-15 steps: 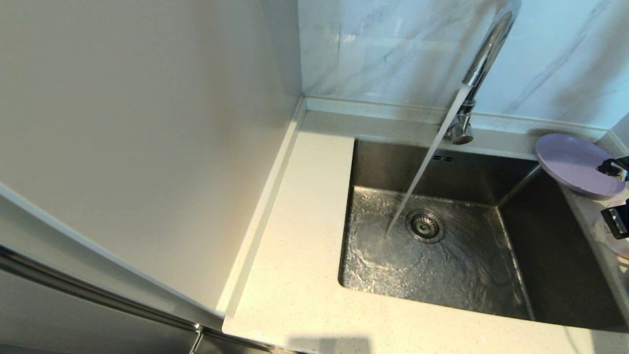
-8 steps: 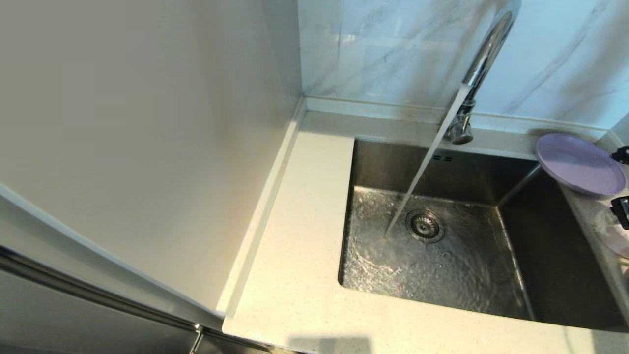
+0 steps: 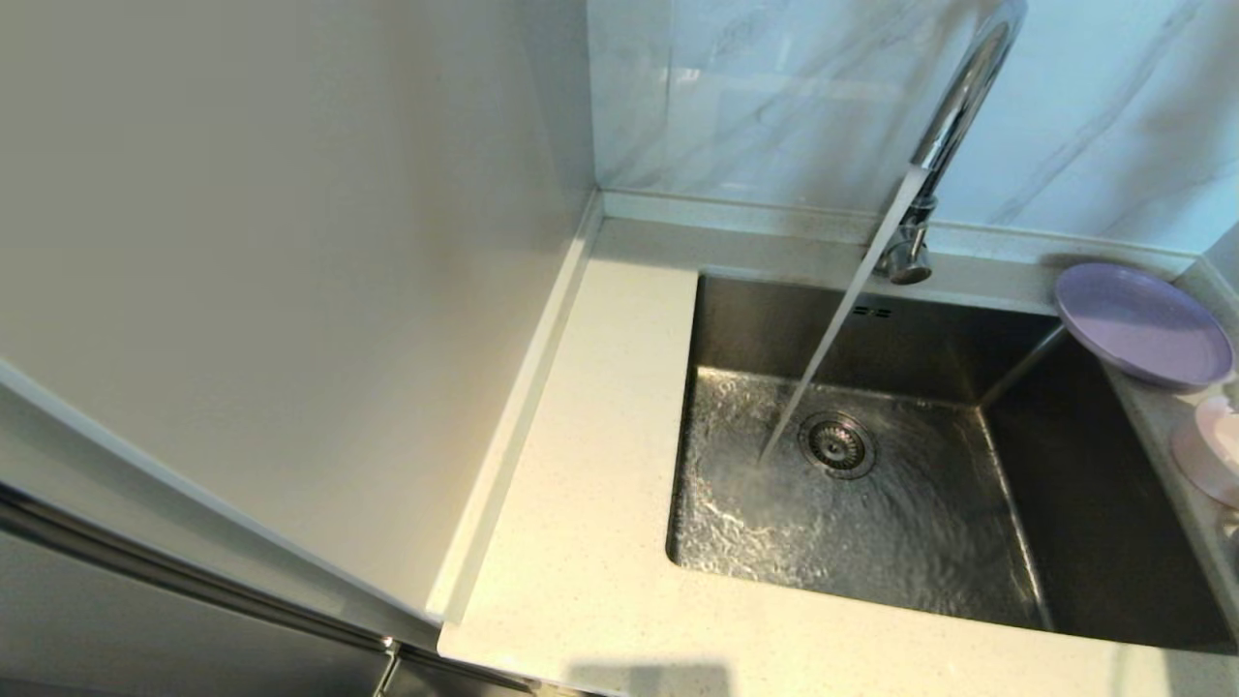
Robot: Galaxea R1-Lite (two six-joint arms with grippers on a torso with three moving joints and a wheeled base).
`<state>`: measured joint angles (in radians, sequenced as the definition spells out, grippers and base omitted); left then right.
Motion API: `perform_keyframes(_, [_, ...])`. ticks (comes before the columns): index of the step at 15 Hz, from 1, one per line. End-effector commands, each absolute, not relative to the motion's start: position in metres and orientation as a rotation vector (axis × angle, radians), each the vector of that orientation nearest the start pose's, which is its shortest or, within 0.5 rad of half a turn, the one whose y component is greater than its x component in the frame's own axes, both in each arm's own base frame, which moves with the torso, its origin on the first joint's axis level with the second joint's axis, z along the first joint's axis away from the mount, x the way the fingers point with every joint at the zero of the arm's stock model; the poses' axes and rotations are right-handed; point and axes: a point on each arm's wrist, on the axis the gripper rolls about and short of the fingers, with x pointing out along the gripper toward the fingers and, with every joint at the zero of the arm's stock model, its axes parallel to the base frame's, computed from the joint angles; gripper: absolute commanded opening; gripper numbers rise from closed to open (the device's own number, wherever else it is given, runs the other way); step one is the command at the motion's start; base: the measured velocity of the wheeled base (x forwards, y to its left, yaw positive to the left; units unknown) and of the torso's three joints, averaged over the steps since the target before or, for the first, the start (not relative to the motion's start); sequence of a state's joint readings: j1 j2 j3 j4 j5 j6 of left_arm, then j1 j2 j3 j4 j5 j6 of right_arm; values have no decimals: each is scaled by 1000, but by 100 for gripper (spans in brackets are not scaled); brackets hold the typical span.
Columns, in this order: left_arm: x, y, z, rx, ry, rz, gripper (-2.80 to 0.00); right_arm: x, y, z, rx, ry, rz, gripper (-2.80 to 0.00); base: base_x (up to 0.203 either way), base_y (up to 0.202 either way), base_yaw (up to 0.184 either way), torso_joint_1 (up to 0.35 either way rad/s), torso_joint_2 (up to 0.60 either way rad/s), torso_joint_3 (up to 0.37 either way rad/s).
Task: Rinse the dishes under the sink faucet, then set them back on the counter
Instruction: Place the bowl on the table, then pick up the bowl
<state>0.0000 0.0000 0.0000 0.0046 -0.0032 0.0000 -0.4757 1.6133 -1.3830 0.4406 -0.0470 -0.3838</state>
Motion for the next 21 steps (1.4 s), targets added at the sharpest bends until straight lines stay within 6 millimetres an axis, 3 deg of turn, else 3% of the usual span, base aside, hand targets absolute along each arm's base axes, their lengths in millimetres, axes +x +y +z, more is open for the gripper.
perform_keyframes(1, [-23,0,75,0,5,-3,-280,230,-120,281,-217,751,-363,-280,0,0,0,0,0,0])
perform_keyframes(7, [-23,0,75,0,5,-4,-280,177,-91,301,-217,815,-341,-280,0,0,0,0,0,0])
perform_keyframes(16, [-23,0,75,0,5,-3,-280,152,-81,294,-86,955,-520,-280,0,0,0,0,0,0])
perform_keyframes(17, [-23,0,75,0,5,-3,-280,149,-81,289,-79,995,-559,0,0,0,0,0,0,0])
perform_keyframes(21, [-23,0,75,0,5,-5,-280,147,-80,278,21,1048,-608,0,0,0,0,0,0,0])
